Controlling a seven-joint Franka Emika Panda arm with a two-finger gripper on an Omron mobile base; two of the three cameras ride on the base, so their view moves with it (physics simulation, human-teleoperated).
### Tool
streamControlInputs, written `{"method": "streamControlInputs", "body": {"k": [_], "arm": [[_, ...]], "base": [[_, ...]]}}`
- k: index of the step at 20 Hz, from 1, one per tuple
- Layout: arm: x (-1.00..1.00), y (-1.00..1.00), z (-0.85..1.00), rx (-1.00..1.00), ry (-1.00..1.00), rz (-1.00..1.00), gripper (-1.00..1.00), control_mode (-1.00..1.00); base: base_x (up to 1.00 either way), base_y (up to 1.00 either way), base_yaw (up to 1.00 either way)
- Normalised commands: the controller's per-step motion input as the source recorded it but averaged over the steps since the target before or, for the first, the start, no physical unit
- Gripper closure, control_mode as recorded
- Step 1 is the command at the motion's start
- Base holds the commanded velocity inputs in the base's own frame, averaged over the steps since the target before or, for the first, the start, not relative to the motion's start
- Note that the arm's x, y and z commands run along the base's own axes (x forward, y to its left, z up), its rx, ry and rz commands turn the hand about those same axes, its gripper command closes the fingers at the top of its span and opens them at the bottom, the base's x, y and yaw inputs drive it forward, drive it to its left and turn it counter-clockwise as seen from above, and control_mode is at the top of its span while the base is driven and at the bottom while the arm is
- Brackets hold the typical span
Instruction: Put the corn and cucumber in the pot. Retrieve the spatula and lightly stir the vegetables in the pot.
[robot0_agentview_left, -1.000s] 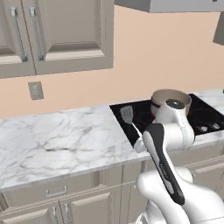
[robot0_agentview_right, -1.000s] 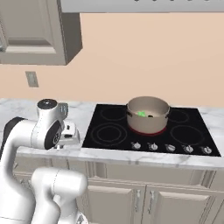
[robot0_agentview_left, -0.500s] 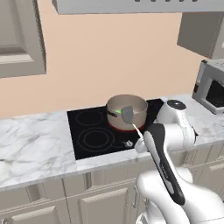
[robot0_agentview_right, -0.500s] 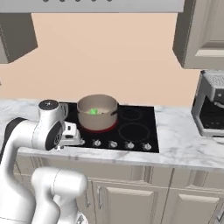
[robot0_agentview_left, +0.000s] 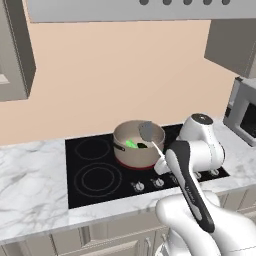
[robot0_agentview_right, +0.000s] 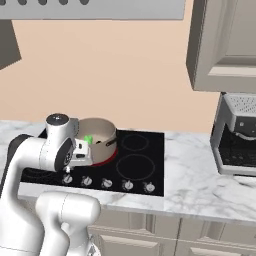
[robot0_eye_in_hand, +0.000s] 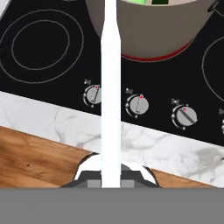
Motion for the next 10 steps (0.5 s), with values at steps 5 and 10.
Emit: {"method": "streamControlInputs", "body": {"k": [5,10], "arm": [[0.00,0.00,0.00,0.00,0.00,0.00,1.00,1.00],[0.00,0.00,0.00,0.00,0.00,0.00,1.00,1.00]], "base": [[-0.17,-0.23,-0.04],[0.29,-0.20,-0.06]]}}
